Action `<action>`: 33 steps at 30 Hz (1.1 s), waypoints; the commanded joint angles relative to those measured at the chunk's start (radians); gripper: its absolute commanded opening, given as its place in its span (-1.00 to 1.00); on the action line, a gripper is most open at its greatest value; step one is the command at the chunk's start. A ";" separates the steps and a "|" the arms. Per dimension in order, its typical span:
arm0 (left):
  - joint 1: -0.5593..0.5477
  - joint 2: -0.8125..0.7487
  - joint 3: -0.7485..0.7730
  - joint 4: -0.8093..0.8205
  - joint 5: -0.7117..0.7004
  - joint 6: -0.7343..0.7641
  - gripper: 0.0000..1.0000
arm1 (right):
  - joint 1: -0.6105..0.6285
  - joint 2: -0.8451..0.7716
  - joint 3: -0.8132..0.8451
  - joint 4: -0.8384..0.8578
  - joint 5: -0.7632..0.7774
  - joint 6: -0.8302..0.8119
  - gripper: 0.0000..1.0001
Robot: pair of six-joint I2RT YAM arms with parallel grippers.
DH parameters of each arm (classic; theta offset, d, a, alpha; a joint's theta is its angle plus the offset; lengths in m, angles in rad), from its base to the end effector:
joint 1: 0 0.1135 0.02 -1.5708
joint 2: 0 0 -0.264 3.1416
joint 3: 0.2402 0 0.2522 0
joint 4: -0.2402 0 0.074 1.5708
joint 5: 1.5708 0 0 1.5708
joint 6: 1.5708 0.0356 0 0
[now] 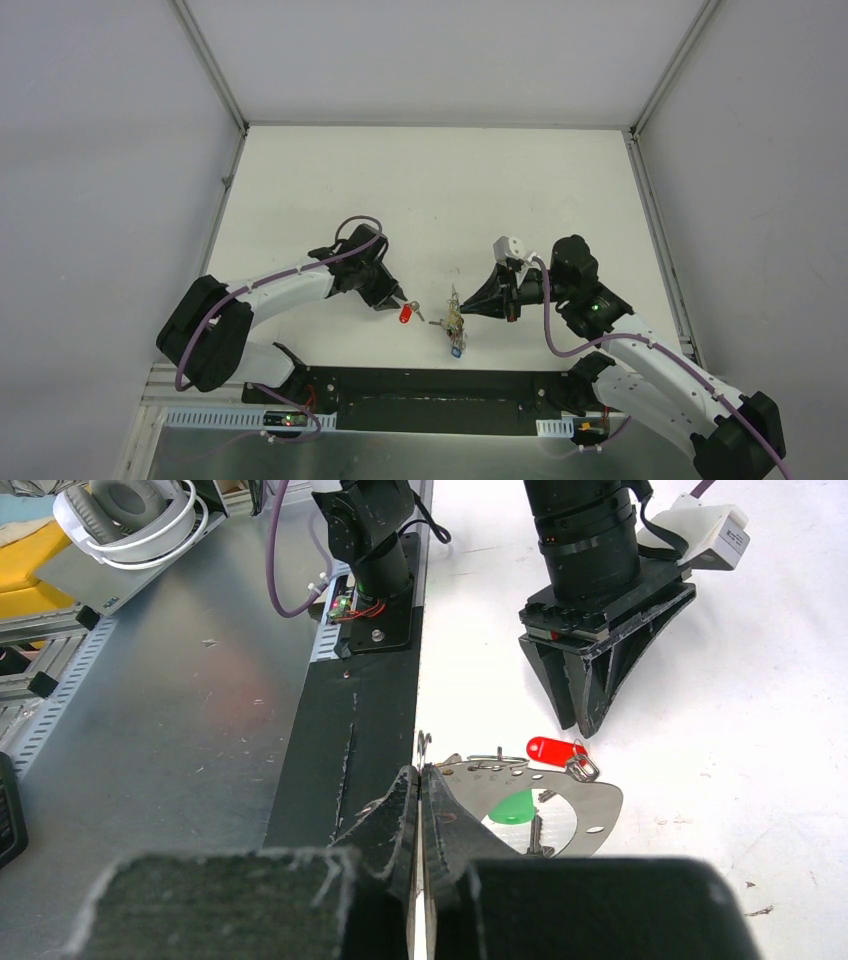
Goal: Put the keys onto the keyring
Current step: Pick up the key from the center of the board.
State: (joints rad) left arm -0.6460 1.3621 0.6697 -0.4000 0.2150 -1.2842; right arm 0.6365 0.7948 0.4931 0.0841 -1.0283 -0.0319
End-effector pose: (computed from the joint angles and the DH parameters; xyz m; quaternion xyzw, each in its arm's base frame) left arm 0.1888 -0.1519 0.1650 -0.2789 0.9251 -0.2530 0.0484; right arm 0.1242 0.1297 0.2665 -0.5136 0.5403 0.5284 0.4063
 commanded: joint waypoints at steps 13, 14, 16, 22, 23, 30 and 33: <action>0.008 0.051 0.039 -0.036 -0.039 -0.118 -0.52 | 0.005 -0.022 0.001 0.045 0.005 0.004 -1.00; 0.008 0.059 0.044 -0.033 -0.035 -0.116 -0.53 | 0.004 -0.021 0.001 0.045 0.005 0.005 -1.00; 0.008 0.076 0.051 -0.028 -0.025 -0.111 -0.56 | 0.005 -0.022 0.001 0.045 0.008 0.006 -1.00; 0.008 0.099 0.056 -0.004 -0.007 -0.107 -0.58 | 0.005 -0.022 0.001 0.045 0.007 0.010 -1.00; 0.008 0.100 0.056 0.000 -0.004 -0.106 -0.59 | 0.005 -0.022 0.001 0.044 0.007 0.010 -1.00; 0.008 0.100 0.057 0.006 -0.007 -0.100 -0.70 | 0.005 -0.020 0.002 0.044 0.002 0.012 -1.00; 0.008 0.100 0.060 0.010 -0.009 -0.098 -0.68 | 0.005 -0.020 0.002 0.045 0.001 0.012 -1.00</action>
State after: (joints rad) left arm -0.6460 1.4593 0.6975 -0.4099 0.2104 -1.3613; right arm 0.6365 0.7918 0.4931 0.0841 -1.0180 -0.0254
